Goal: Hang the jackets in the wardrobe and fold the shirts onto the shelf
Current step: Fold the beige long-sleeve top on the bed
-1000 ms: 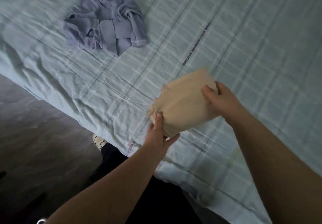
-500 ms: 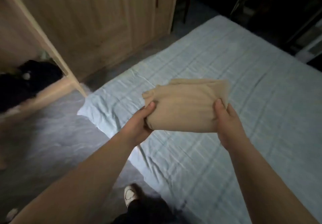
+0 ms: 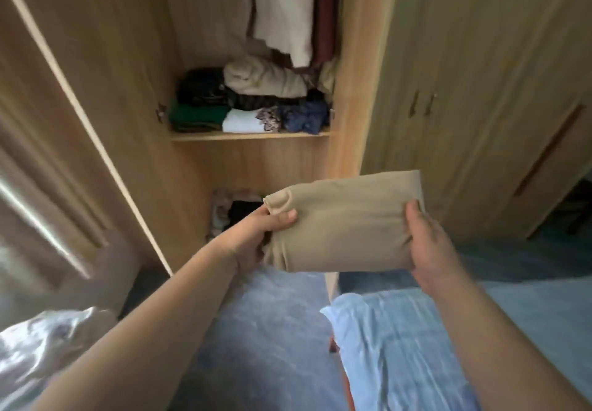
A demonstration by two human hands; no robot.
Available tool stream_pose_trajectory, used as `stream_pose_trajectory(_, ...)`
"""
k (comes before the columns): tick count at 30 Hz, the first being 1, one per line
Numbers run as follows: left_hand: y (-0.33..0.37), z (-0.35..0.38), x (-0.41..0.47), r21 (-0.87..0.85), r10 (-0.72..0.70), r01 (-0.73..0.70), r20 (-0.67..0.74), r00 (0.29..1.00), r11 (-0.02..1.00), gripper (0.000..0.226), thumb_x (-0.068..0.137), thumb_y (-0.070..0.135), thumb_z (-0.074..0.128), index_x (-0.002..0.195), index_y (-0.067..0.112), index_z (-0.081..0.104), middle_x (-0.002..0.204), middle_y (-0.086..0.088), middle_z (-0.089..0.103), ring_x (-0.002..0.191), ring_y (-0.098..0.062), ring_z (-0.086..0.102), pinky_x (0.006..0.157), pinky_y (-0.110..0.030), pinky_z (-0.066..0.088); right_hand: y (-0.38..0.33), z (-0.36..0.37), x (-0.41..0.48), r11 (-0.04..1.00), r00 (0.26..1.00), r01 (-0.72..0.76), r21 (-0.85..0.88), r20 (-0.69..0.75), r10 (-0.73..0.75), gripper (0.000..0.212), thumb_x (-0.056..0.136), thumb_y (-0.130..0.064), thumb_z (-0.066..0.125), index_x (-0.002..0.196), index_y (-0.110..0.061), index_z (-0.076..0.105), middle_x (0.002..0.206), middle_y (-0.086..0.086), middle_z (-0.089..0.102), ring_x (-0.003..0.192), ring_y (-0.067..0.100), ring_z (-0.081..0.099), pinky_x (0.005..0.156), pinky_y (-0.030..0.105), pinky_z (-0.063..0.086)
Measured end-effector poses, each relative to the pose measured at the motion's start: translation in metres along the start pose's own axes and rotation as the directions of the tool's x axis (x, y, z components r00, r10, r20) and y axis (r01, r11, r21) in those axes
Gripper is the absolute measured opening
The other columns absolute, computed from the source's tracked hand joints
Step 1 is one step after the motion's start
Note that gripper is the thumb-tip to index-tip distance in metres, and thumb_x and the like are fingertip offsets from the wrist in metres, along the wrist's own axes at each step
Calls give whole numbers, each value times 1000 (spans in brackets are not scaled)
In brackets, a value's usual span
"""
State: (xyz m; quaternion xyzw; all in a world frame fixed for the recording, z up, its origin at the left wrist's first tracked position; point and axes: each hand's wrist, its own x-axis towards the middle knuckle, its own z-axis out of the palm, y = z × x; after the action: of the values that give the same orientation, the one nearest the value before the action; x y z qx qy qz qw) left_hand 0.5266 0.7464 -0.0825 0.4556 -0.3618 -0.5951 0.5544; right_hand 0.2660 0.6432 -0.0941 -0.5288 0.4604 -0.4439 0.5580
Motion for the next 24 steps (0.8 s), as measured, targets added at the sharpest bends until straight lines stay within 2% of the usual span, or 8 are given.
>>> stream_pose_trajectory(2,17,-33,2,10,3,-2,-90,996,1000,42,81,17,64,122,9,63,110,-12,73,95,-22,72,78,-33,59,-4,42,24,1000,996,5,22,94,-7,70,69,-86,58,108,-30,73,112,-5,74,111,16,67,105,50,47)
stream_pose_trajectory(4,35,-64,10,18,12,-9,-132,991,1000,44,82,16,63,125,10,60,110,-12,72,96,-23,71,82,-34,59,-3,81,54,998,984,-28,63,179,16,54,84,-73,55,109,-27,72,112,-2,74,109,18,68,102,49,49)
stream_pose_trajectory(6,50,-92,24,8,-8,10,-197,980,1000,39,79,18,65,117,8,65,105,-13,73,92,-25,72,82,-36,59,-1,115,87,989,962,-93,114,266,60,43,96,-58,49,114,-24,68,113,1,74,105,18,69,95,46,53)
stream_pose_trajectory(9,73,-129,57,11,-31,35,-271,962,999,39,76,21,71,112,5,69,105,-18,71,92,-31,70,85,-43,56,-5,160,137,982,928,-138,130,362,83,40,99,-55,45,119,-26,64,113,2,73,102,19,70,87,41,56)
stream_pose_trajectory(12,98,-159,98,53,9,8,-320,947,999,45,76,25,72,115,3,68,108,-20,71,94,-31,70,90,-44,52,-9,199,193,983,930,-139,123,356,87,45,96,-57,48,124,-24,61,116,2,71,106,21,67,94,44,53)
stream_pose_trajectory(17,132,-202,172,209,140,-57,-407,903,976,42,91,34,64,124,7,63,114,-13,72,104,-26,70,84,-34,55,-19,259,293,993,930,-118,-3,351,111,59,81,-79,51,106,-28,66,122,2,67,112,26,63,103,50,48)
stream_pose_trajectory(21,147,-242,223,248,173,-50,-502,848,967,38,97,38,58,124,11,63,113,-11,73,106,-26,69,95,-42,54,-16,307,355,987,968,-56,-152,235,91,72,90,-74,38,129,-18,60,122,6,61,118,30,56,107,51,42)
stream_pose_trajectory(24,155,-269,259,232,167,-26,-613,773,972,33,96,42,61,114,14,64,101,-4,73,87,-14,73,75,-28,59,-10,335,389,963,980,62,-263,201,-9,70,98,-64,32,124,-7,62,121,18,63,113,36,57,102,45,43)
